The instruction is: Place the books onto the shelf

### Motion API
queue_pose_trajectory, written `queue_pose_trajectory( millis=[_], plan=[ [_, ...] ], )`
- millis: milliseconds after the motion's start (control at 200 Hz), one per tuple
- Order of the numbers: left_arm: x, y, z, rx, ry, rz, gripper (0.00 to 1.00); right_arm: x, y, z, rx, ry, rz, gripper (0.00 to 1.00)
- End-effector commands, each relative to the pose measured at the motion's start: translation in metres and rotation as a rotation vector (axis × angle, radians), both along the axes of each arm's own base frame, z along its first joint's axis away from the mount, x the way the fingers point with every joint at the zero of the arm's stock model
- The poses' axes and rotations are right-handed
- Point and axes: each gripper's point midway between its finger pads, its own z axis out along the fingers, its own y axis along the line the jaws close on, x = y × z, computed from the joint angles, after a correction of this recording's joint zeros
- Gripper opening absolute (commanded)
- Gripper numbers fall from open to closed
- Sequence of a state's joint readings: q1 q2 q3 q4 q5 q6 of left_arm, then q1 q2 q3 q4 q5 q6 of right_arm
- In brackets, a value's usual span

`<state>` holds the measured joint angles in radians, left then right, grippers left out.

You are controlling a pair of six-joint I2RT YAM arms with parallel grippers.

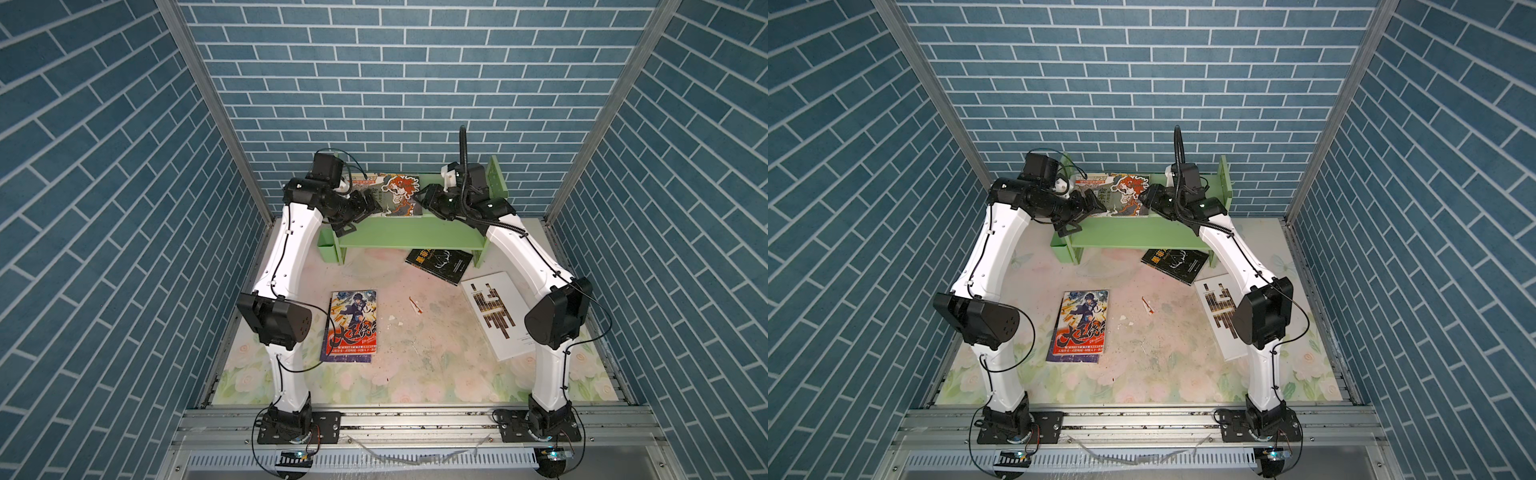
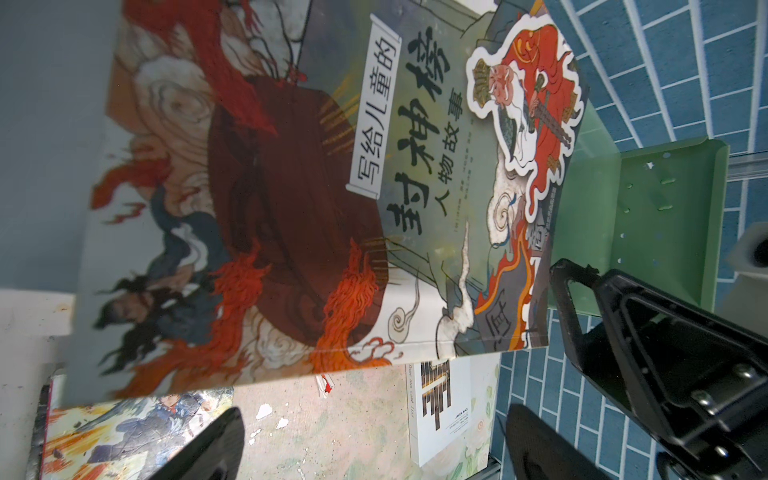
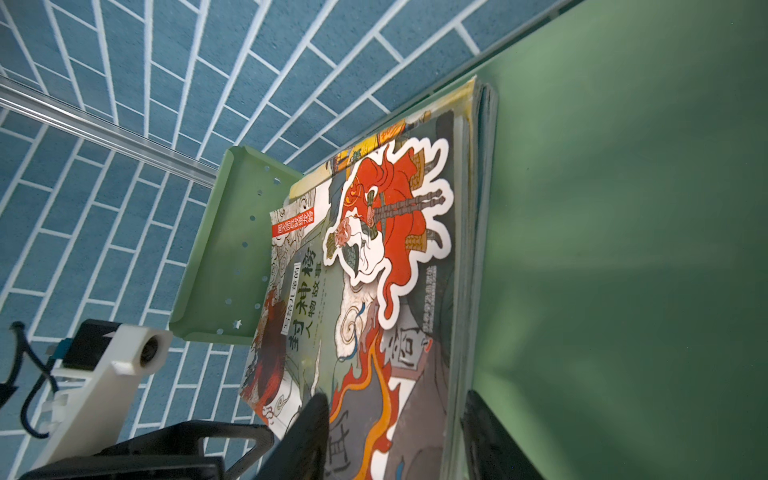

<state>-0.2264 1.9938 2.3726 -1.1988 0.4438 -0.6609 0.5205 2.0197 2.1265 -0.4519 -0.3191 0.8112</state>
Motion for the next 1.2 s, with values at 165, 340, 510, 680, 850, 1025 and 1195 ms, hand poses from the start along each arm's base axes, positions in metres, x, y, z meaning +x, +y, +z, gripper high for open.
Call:
queue_pose_trajectory(
  millis=[165,340,510,680,850,1025,1195],
  plan=[
    [0.023,0.002,0.014,-0.020,-0.089,0.006,1.00,-0.005,-0.005,0.026,0.009,-0.062,-0.003,0.53],
    [0.028,0.004,0.015,-0.016,-0.105,0.023,1.00,-0.006,-0.005,0.026,0.009,-0.059,-0.002,0.53],
    [0.028,0.006,0.014,-0.006,-0.105,0.029,1.00,-0.005,-0.006,0.028,0.012,-0.066,-0.002,0.53],
    [0.027,0.008,0.009,0.005,-0.104,0.037,1.00,-0.003,-0.002,0.030,0.026,-0.068,0.007,0.53],
    [0.028,0.007,0.006,0.006,-0.097,0.037,1.00,-0.002,0.002,0.030,0.045,-0.060,0.019,0.53],
    [0.026,0.007,0.011,-0.008,-0.108,0.040,1.00,0.000,0.003,0.028,0.048,-0.056,0.019,0.53],
    [0.021,0.004,0.021,-0.043,-0.141,0.033,1.00,0.004,0.009,0.024,0.057,-0.044,0.030,0.53]
  ],
)
